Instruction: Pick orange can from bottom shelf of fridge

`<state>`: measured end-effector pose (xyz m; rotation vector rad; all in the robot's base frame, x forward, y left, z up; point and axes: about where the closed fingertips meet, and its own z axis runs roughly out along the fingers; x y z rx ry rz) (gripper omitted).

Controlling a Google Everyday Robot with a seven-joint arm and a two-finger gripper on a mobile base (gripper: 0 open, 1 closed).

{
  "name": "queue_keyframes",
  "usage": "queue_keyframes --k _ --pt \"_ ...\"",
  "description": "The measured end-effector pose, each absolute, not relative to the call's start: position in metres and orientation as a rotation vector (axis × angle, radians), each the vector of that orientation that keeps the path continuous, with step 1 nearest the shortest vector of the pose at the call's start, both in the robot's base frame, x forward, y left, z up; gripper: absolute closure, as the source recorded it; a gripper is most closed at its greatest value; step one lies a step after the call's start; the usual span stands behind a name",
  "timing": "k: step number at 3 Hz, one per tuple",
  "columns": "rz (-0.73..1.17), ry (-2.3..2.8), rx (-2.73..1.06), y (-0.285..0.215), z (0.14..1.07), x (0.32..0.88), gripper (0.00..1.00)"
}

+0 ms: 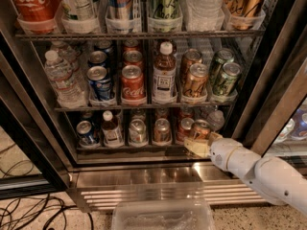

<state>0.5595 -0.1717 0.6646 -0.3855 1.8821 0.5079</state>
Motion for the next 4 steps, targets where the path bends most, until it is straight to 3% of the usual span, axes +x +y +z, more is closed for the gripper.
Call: queue_keyframes --k 2,4 --pt "0.699 1.901 -0.534 -0.145 0.663 0.541 1.0" --pt "0.762 1.952 -0.634 -0.116 0.653 0.528 1.0"
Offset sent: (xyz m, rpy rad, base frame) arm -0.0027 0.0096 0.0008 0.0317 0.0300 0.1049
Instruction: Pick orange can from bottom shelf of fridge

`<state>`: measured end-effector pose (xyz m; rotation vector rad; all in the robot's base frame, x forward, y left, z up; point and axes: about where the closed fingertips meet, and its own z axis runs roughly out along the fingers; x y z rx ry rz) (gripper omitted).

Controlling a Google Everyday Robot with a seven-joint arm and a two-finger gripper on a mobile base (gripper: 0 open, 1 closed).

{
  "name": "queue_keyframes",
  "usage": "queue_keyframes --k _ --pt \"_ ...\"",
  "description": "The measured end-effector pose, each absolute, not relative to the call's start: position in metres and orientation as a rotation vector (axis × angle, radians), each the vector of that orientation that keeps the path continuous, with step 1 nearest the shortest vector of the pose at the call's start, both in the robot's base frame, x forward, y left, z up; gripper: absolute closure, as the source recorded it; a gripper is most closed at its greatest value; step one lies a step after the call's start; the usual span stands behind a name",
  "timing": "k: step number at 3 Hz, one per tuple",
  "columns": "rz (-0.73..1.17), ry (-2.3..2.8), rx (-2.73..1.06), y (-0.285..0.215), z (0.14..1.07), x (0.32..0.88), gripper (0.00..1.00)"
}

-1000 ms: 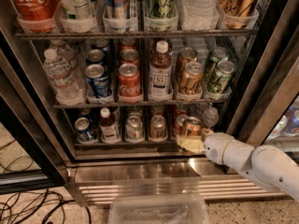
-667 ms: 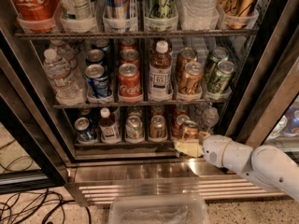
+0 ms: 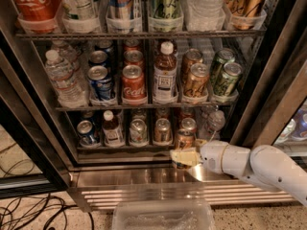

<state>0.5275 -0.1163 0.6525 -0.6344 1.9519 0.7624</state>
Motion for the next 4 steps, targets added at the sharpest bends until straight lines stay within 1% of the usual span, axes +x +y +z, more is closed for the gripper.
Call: queue_keyframes --k 1,2,3,4 --pt "0.853 2.0 -0.813 -0.075 0.647 0.5 1.0" --pt "0.911 2.01 -0.956 -0.047 0.647 0.473 1.0" --pt "0.953 1.986 -1.051 -0.027 0.65 0.45 1.0" --pt "0.954 1.986 -1.052 -0.026 0.65 0.45 1.0"
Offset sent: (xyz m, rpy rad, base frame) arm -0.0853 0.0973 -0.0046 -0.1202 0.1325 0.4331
